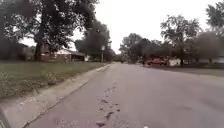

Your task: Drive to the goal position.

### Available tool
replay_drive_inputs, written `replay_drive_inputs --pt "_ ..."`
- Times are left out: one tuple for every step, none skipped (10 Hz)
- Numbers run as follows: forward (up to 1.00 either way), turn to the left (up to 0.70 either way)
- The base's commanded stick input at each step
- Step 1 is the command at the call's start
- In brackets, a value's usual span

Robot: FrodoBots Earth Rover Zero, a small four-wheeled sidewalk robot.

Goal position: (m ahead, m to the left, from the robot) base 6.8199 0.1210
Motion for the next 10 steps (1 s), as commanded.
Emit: replay_drive_inputs --pt "0.70 -0.35" --pt "0.70 -0.27" --pt "0.70 0.00" --pt "0.70 0.00" --pt "0.70 0.00" --pt "0.70 0.00" --pt "0.70 0.00" --pt "0.70 0.00" --pt "0.70 0.00" --pt "0.70 0.00"
